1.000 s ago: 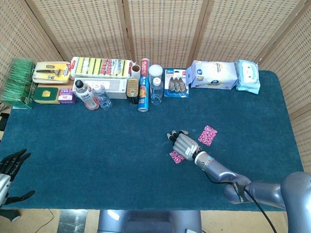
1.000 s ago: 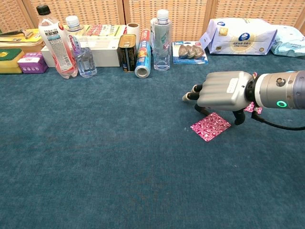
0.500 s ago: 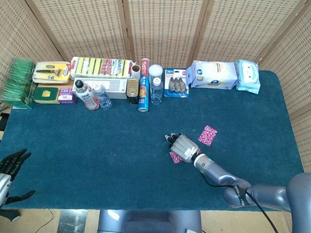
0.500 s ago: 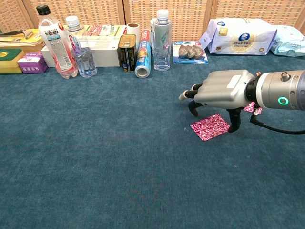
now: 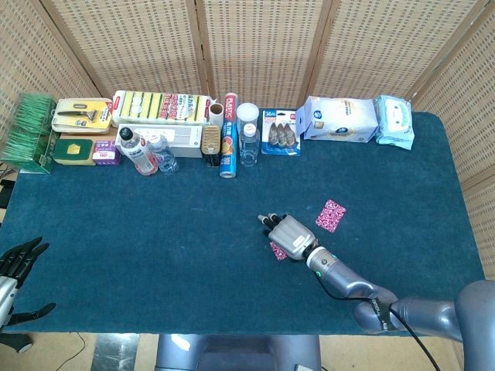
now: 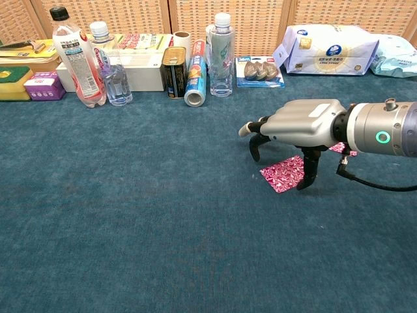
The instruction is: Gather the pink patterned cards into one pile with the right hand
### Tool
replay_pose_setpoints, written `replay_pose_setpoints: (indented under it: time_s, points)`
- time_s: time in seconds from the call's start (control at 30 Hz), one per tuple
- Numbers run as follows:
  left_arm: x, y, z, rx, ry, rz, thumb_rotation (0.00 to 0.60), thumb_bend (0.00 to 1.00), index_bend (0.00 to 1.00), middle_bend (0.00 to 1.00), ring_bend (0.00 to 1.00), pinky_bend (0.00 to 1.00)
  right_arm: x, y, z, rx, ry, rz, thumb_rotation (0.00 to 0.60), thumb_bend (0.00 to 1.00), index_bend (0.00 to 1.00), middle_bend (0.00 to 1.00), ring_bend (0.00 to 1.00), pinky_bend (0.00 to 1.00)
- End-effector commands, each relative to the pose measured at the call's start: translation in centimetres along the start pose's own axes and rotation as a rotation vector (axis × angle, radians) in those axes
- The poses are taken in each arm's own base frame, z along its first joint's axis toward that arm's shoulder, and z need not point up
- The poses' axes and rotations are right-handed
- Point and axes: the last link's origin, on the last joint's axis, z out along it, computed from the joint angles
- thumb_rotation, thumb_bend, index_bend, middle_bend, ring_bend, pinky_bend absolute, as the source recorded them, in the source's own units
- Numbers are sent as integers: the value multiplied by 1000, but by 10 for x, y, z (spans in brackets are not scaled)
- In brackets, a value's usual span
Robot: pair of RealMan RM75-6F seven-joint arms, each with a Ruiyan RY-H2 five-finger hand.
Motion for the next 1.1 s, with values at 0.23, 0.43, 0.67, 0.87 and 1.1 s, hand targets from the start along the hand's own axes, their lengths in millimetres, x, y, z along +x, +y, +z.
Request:
replay_pose_setpoints:
  time_s: [0.23,0.43,0.67,0.87,1.1]
  points:
    - [0,0,0,0,0,0,600,33,0,0,0,46,-6,9,-2,-16,-2,-14,600,13,312,53,130,360]
    - [-1,1,0,-1,-4,3,600,34,0,0,0,46,-8,12,-3,-15,-2,-16,600,19,330,53,130,360]
    - [-2,2,0,-2,-5,5,600,34,0,0,0,46,-10,14,-4,-20,-7,-22,600,23,334,53,130,361]
    - [-2,1,0,-1,-6,5,600,33,0,0,0,46,-13,15,-4,-21,-10,-19,600,24,334,53,130,362]
    - [-2,1,1,1,-7,4,600,33,0,0,0,46,-15,15,-2,-16,-15,-19,600,24,334,53,130,362]
